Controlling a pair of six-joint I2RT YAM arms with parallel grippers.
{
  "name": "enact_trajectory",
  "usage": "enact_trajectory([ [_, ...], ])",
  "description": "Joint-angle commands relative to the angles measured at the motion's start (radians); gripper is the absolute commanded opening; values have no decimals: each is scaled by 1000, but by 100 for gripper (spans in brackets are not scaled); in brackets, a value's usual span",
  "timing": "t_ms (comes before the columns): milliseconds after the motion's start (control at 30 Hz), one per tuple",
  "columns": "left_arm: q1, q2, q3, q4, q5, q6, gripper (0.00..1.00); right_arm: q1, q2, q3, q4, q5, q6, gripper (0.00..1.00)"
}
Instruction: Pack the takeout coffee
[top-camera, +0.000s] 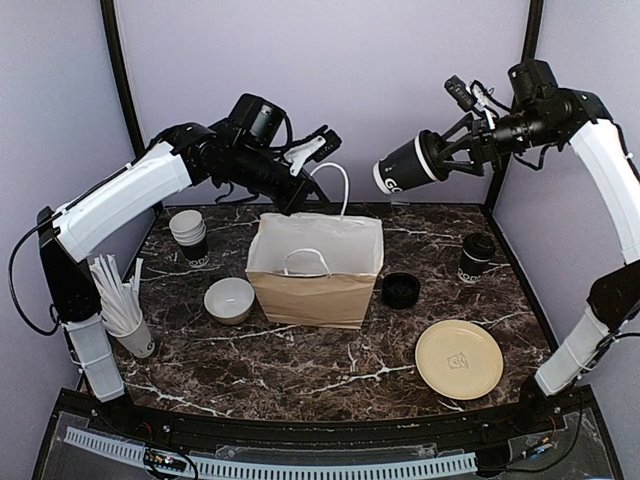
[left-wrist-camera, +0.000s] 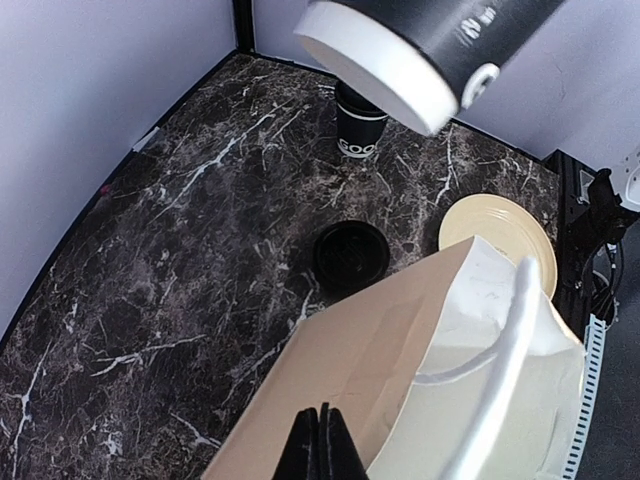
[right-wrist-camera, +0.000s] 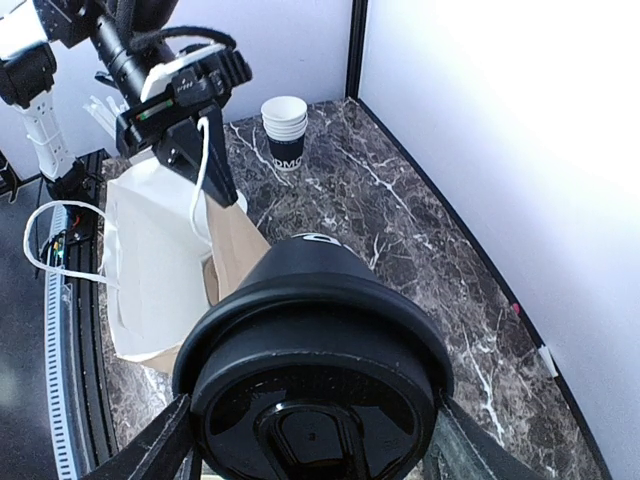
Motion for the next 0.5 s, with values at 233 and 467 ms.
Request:
enact_trajectory([
  [233,-258,-171,-187,-12,-94,-58,2,8,-77,-164,240,6,72,58],
  [467,-360,-363,-433,133,-122,-140,2,8,-61,-162,205,63,71,58],
])
